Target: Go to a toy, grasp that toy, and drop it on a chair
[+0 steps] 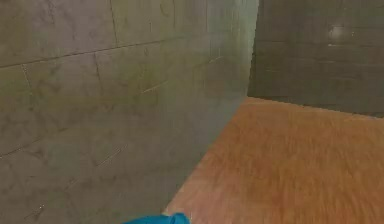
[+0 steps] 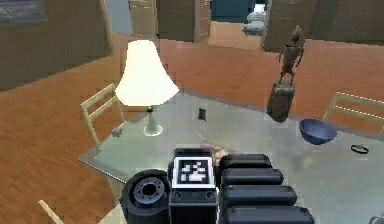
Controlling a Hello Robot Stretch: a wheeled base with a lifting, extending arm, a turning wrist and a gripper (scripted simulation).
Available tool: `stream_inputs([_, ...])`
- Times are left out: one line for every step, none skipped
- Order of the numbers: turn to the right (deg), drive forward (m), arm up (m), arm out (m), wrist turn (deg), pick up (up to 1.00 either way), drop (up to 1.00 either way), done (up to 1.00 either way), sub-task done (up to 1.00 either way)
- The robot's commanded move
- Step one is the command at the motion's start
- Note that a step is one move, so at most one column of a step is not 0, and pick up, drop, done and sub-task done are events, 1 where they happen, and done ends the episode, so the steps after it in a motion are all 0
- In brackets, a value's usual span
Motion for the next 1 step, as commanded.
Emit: stream_inputs([-33.0, 0.0, 0.0, 0.0, 0.0, 0.0, 0.0, 0.0, 0.0])
